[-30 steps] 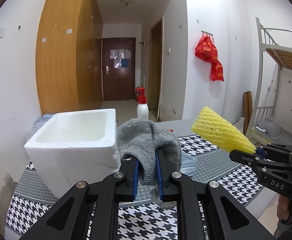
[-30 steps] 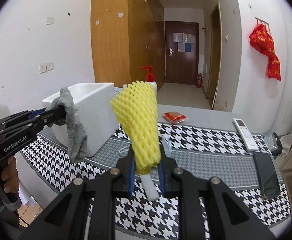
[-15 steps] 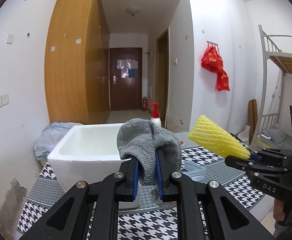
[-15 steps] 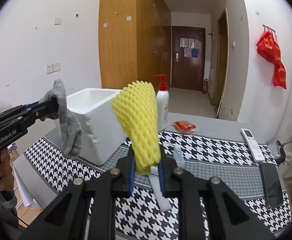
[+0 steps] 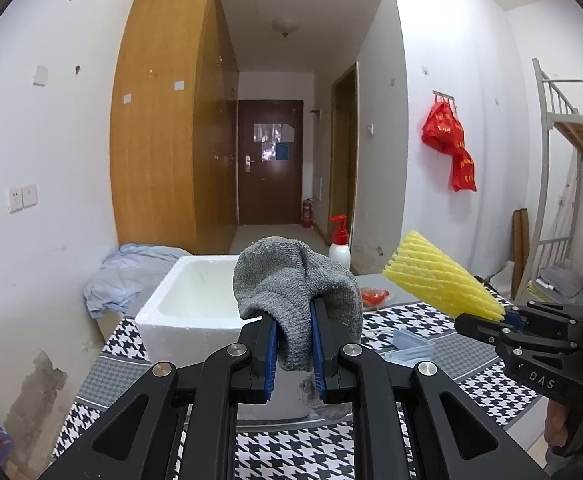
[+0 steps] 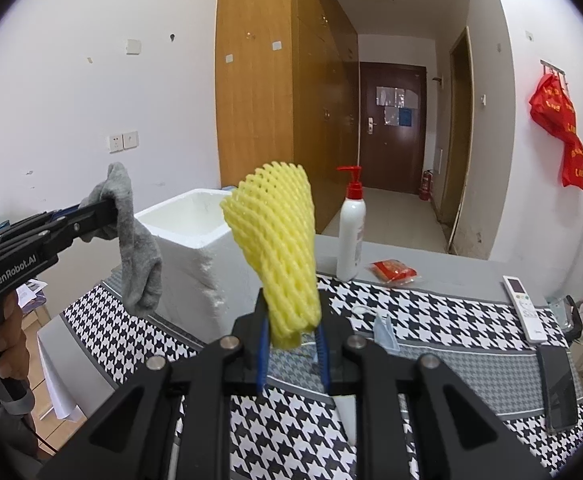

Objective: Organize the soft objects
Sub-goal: 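Lift and carry the sock and yellow mesh sleeve over the white foam box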

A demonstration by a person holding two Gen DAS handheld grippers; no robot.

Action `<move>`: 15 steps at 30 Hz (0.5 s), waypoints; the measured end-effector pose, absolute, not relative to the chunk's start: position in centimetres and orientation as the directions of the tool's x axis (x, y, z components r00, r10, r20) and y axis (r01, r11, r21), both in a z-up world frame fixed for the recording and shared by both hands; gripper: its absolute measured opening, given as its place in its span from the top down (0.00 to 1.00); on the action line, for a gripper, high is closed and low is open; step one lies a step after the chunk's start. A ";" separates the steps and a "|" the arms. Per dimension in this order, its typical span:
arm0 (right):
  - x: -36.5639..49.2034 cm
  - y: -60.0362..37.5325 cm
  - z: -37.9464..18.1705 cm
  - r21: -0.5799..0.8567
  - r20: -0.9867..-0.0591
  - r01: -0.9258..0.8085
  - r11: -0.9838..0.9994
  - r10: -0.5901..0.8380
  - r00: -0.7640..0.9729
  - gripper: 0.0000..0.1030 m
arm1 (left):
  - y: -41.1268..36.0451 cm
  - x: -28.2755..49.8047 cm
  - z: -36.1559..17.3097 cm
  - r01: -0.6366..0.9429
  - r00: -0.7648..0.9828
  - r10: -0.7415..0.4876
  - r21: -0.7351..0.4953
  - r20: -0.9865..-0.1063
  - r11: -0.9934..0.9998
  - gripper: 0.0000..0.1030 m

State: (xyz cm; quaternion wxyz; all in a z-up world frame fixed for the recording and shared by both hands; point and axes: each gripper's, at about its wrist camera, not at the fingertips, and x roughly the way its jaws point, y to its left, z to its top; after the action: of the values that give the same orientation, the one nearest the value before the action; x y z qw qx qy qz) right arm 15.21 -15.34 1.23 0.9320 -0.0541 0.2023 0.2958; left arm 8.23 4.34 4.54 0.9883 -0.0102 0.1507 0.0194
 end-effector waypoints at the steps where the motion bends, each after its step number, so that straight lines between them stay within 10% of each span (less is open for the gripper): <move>1: 15.2 -15.3 1.2 0.021 -0.408 -0.577 0.817 0.534 0.741 0.77 | 4.5 8.1 4.6 -0.045 0.954 0.038 -0.016 -0.296 0.999 0.85; 15: 15.7 -13.1 1.6 0.018 -0.396 -0.625 0.781 0.579 0.713 0.77 | 6.3 7.2 5.2 -0.107 0.957 0.098 -0.018 -0.271 0.994 0.85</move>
State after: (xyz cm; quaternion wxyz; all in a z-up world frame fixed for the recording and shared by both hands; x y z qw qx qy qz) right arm 15.72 -13.15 1.63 0.9235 -0.0585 0.1936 0.3258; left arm 7.15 6.31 5.17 0.9892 -0.0164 0.1363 0.0520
